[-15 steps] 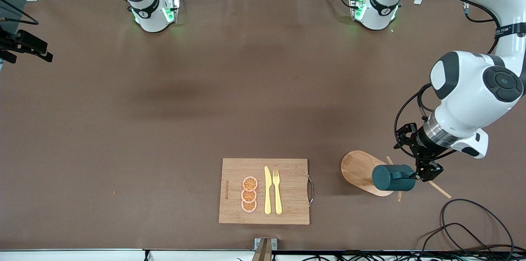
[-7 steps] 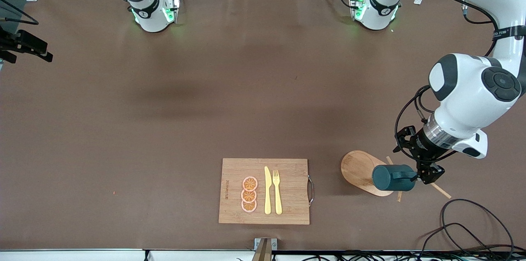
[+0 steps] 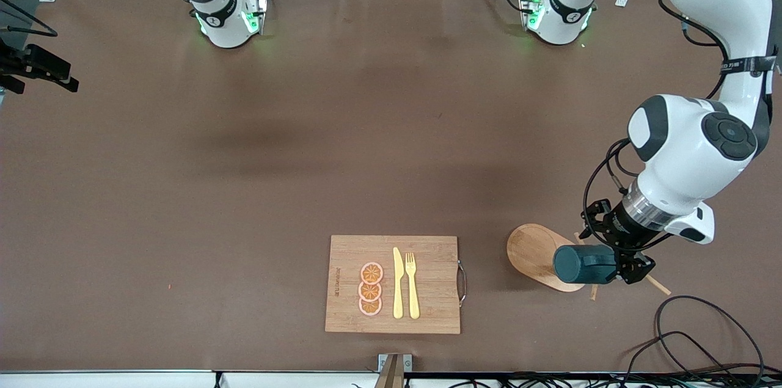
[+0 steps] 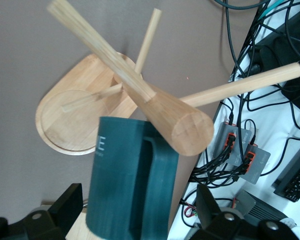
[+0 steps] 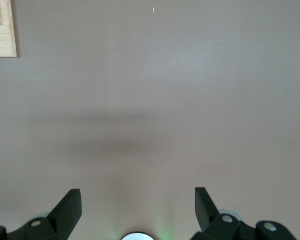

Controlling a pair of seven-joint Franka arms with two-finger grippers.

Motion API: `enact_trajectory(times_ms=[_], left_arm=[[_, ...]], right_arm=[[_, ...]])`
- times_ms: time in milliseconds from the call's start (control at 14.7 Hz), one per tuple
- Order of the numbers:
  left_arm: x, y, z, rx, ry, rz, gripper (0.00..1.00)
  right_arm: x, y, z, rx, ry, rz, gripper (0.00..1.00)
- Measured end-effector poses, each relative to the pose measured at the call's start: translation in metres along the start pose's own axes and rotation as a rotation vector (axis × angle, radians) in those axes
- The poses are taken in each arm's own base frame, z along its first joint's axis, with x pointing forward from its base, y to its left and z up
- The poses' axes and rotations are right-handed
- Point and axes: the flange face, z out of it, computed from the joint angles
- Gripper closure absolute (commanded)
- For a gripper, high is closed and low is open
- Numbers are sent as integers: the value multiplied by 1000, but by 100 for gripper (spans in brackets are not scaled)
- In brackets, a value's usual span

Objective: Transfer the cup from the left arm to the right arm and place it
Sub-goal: 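Reach the left gripper down to the teal mug on the stand, then close the left gripper on the teal mug's rim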

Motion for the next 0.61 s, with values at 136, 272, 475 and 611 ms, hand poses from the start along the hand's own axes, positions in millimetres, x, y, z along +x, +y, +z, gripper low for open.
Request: enact_trajectory(times_ms=[136, 272, 475, 611], left_arm=[[1, 0, 7, 1, -1, -1, 0], [1, -1, 18, -2, -5, -2, 0], [1, -2, 31, -15, -15, -3, 0], [1, -1, 33, -16, -16, -4, 1]], right_arm=[[0, 0, 0, 0, 0, 0, 0], [0, 0, 0, 0, 0, 0, 0], [0, 0, 0, 0, 0, 0, 0], [0, 0, 0, 0, 0, 0, 0]])
